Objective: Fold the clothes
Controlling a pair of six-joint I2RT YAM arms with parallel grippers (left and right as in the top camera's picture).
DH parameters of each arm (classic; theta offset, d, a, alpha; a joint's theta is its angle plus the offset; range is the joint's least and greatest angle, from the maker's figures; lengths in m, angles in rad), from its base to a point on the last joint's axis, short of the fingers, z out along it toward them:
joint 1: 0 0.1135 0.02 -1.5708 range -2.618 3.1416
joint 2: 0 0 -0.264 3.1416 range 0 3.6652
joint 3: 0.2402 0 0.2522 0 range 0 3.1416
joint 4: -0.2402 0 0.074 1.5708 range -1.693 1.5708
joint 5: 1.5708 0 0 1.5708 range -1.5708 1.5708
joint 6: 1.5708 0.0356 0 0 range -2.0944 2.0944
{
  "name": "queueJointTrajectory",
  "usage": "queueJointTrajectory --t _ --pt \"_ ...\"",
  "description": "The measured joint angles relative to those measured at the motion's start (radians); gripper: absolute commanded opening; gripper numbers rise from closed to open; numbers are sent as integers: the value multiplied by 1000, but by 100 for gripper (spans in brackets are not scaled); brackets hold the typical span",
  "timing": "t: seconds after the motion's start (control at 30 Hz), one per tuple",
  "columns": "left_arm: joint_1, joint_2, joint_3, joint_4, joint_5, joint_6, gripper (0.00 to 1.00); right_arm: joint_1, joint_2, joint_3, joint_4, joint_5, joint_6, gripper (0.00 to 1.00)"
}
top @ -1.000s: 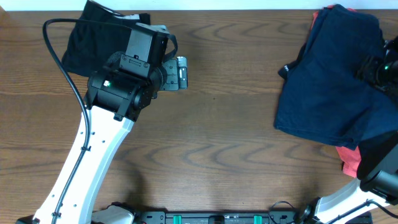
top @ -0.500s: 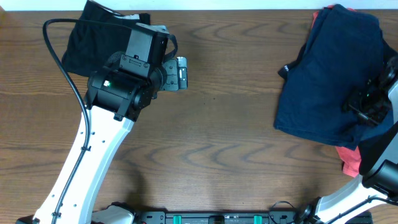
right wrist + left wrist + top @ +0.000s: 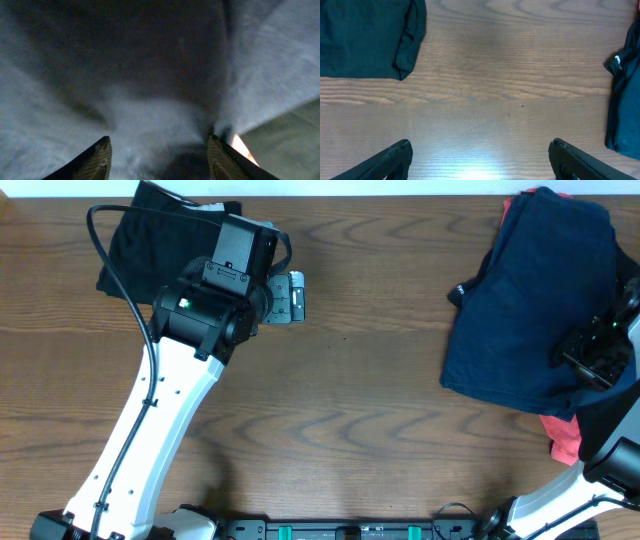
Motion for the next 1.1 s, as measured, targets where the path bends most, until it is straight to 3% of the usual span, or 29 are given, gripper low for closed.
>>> queueJointTrajectory --t 0.33,0.9,0.97,1.03,1.07,1.1 --pt "0 0 0 0 0 1 89 0 0 68 -87 5 0 62" --pt "0 0 0 3 0 31 89 0 0 -10 -61 97 0 60" --pt "0 0 0 3 0 31 89 0 0 -36 -48 98 0 56" --pt "0 0 0 3 0 32 89 2 0 -64 -26 98 0 45" --pt "0 0 0 3 0 34 89 3 0 -76 -15 99 -2 32" --pt "0 0 0 3 -1 35 89 4 0 -87 -5 101 0 11"
